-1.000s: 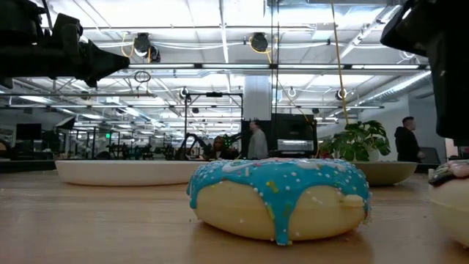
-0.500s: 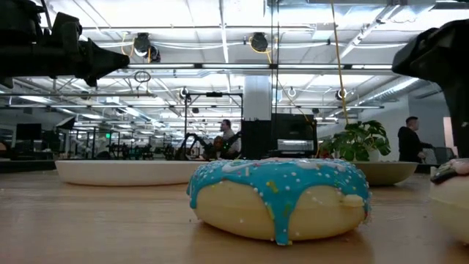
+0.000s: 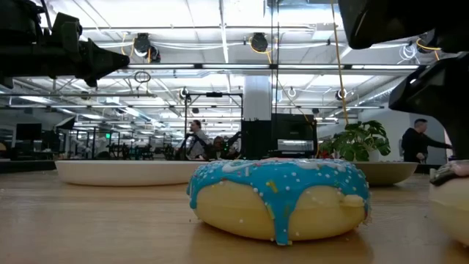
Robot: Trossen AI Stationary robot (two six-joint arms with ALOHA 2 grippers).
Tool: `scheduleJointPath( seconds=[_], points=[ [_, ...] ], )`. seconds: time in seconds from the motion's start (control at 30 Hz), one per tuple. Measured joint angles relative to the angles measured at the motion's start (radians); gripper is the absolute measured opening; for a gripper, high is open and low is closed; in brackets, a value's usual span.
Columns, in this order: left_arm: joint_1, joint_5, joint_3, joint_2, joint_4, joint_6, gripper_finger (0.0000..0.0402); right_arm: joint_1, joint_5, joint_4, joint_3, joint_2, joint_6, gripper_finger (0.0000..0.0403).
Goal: Pick & Place donuts
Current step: Put the large black donut on the gray plate
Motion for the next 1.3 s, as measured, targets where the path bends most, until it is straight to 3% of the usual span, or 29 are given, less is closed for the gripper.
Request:
scheduleJointPath(
  seconds=[0.3,0.37,0.53,0.7,0.97,1.13,1.3],
  points=[
    [0.0,0.001,0.0,0.0,0.0,-0.004,0.0037,-0.021,-0.01,-0.03,-0.007,-0.056,0.008,0.0025],
    [0.0,0.001,0.0,0.0,-0.001,-0.017,0.0037,-0.023,-0.002,-0.029,-0.007,-0.09,0.007,0.0012],
    [0.0,0.008,0.0,0.0,-0.004,-0.036,0.0037,-0.045,0.022,-0.061,-0.006,-0.198,0.009,0.0023],
    [0.0,0.049,0.0,0.0,-0.011,-0.04,0.0037,-0.092,0.103,-0.167,-0.005,-0.331,-0.012,0.001],
    [0.0,0.187,0.0,0.0,-0.011,-0.114,0.0037,-0.281,0.203,-0.466,-0.004,-0.518,-0.026,0.0013],
    [0.0,0.238,0.0,0.0,-0.008,-0.129,0.0037,-0.434,0.166,-0.578,-0.011,-0.529,-0.176,0.0013],
    [0.0,0.22,0.0,0.0,0.014,-0.114,0.0037,-0.554,0.096,-0.429,-0.096,-0.52,-0.416,0.0013]
  ],
)
